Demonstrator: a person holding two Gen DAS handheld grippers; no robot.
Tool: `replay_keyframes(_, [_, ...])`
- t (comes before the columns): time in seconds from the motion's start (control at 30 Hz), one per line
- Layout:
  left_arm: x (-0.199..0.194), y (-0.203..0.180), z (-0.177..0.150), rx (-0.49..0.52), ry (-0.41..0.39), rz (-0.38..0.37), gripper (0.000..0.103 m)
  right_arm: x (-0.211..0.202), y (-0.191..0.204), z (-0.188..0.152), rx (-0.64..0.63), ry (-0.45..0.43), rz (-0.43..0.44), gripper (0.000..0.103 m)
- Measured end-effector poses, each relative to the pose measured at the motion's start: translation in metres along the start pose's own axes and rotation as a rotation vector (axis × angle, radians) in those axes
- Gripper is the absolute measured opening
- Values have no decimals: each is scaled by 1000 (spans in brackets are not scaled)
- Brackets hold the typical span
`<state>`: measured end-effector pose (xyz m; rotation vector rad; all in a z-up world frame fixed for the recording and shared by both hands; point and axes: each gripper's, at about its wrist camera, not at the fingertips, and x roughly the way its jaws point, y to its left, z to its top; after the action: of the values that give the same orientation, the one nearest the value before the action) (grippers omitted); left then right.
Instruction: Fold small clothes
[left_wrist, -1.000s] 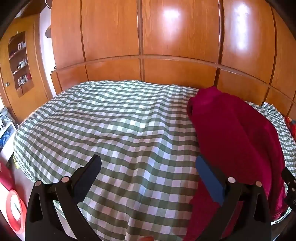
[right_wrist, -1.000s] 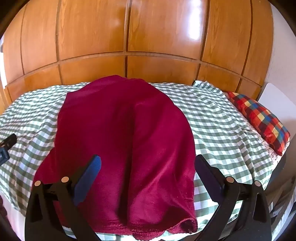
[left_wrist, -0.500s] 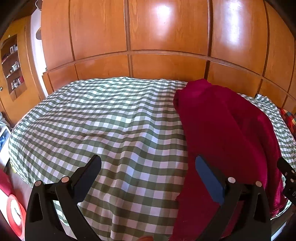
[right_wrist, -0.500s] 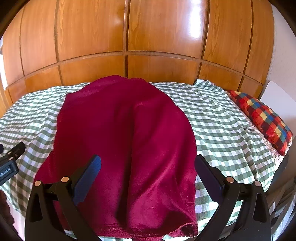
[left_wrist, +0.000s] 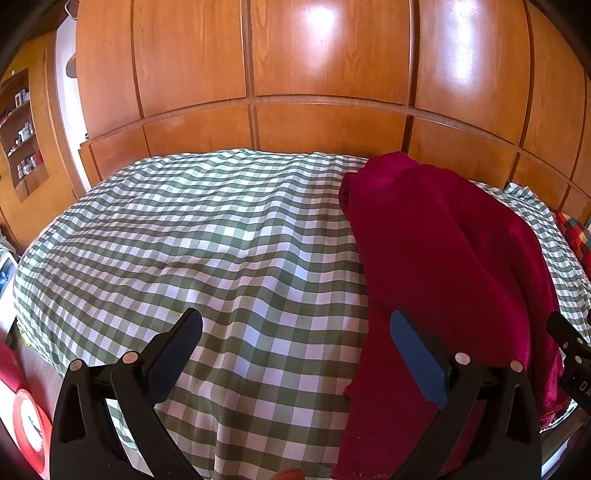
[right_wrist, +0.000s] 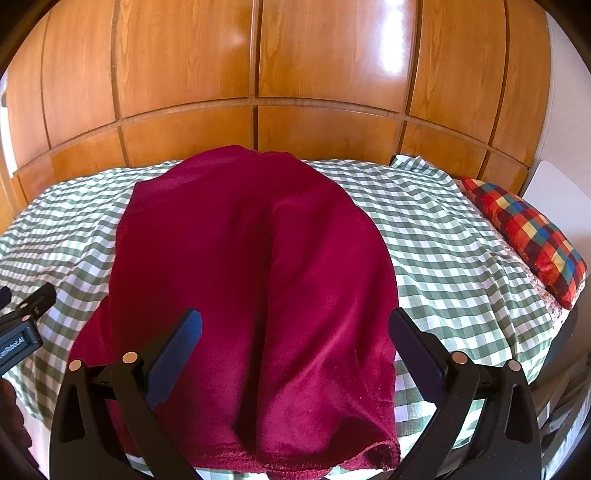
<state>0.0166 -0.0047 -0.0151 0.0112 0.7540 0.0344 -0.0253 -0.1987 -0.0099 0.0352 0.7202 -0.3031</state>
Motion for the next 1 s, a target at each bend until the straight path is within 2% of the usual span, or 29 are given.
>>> replay_keyframes(1.0, [-7, -12, 5, 27, -5, -37, 101, -3, -10, 2, 27, 0, 16, 100])
